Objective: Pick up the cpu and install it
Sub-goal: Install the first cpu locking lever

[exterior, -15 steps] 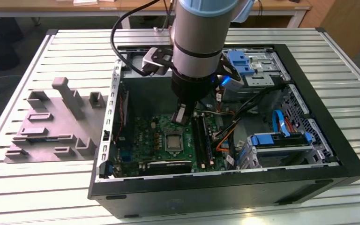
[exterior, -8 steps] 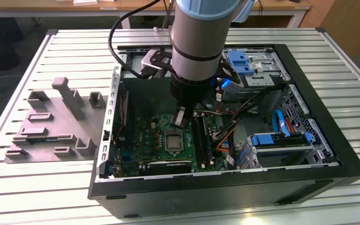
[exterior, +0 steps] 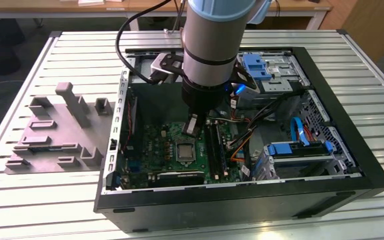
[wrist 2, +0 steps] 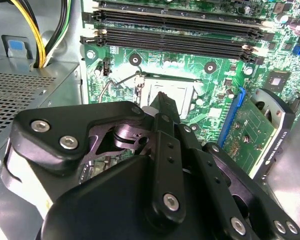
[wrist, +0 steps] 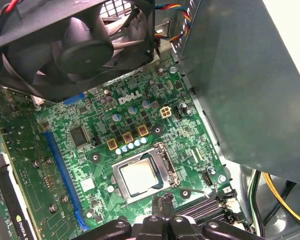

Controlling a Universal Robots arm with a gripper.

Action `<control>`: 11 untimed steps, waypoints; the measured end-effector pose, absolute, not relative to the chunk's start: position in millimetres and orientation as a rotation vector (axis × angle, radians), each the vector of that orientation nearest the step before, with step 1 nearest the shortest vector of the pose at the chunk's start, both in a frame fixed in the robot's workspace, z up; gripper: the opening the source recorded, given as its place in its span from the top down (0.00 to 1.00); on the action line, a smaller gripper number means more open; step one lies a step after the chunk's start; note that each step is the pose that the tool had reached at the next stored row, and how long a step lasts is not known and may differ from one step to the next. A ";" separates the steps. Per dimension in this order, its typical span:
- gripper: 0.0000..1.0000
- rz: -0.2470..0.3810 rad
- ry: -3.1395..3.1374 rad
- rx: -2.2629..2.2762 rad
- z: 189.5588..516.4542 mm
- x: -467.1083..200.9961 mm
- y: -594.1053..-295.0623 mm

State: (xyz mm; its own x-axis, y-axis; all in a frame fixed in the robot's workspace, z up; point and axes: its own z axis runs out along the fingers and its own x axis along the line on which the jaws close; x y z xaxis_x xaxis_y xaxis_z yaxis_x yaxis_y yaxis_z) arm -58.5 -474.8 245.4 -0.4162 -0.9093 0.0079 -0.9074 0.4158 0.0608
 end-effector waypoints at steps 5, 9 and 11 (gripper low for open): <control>0.89 -0.073 -2.610 1.675 246.7 -58.5 -474.8; 0.89 -0.073 -2.610 1.675 254.2 -58.5 -474.8; 0.89 -0.073 -2.610 1.675 255.7 -58.4 -474.7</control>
State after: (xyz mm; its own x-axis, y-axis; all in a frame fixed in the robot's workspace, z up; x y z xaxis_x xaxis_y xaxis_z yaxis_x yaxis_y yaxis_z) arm -58.4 -474.7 255.7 -0.4161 -0.9093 0.0078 -0.9075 0.4158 0.0606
